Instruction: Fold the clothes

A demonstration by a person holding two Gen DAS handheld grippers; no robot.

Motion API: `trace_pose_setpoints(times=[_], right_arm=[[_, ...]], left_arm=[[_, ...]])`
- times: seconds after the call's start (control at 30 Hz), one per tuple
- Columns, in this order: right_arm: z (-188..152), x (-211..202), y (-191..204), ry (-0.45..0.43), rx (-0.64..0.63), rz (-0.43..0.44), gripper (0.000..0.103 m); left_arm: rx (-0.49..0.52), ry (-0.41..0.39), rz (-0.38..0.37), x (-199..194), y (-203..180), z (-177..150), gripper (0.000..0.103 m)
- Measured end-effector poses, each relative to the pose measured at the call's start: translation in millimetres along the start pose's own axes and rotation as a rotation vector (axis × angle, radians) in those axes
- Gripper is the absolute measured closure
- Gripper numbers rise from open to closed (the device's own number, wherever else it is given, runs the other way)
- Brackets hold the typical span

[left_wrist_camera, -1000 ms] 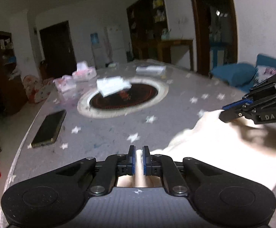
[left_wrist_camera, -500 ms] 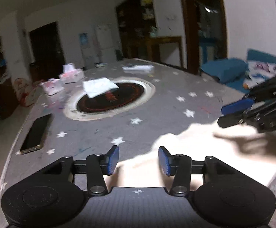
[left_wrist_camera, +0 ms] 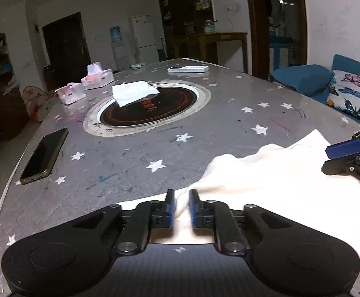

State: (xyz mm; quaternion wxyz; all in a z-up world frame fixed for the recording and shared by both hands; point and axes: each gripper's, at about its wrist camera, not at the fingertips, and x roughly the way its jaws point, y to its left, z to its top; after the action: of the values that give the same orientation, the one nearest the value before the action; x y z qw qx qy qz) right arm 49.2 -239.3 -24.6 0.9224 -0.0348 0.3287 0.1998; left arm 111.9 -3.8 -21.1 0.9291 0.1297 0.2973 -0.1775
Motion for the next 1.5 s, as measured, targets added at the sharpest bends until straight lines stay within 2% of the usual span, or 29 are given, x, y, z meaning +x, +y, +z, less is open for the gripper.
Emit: trace_pose_setpoints(times=[0.17,0.4,0.5,0.63,0.8,0.93,1.07,1.3,1.5], right_arm=[[4.3,-2.2,0.4,-0.008,0.002,-0.013,0.078],[20.7,0.5,15.6,-0.026,-0.033,0.024,0.078],[29.8,14.7,25.8,-0.002,-0.054,0.061,0.080],[37.6,39.8,28.5,0.058,-0.053,0.046,0.085],[47.4,40.0,34.1,0.051,-0.070,0.037,0.086],[55.1,36.1,53.8,0.036,-0.114,0.092,0.086],[61.5,51.7,75.8,0.048,-0.155,0.125,0.086],[66.9,84.4,96.2,0.079,-0.181,0.104,0.085],[71.2,86.0,95.1,0.090,-0.173,0.103,0.085]], left_arm=[[-0.040,-0.046,0.032,-19.6,5.1,-0.7,0.075],[-0.043,-0.089,-0.057,-54.7,-12.5,-14.7,0.075],[-0.055,-0.071,-0.056,-53.7,-15.6,-22.9,0.075],[-0.094,-0.043,-0.042,-49.0,-8.4,-33.3,0.075],[-0.127,-0.056,-0.031,-55.4,-1.5,-39.8,0.075],[-0.156,-0.058,-0.030,-58.1,1.9,-44.3,0.075],[-0.173,-0.060,-0.033,-60.2,4.9,-47.5,0.075],[-0.208,-0.059,-0.051,-61.0,12.5,-50.5,0.074],[-0.231,-0.056,-0.062,-60.0,16.7,-51.6,0.073]])
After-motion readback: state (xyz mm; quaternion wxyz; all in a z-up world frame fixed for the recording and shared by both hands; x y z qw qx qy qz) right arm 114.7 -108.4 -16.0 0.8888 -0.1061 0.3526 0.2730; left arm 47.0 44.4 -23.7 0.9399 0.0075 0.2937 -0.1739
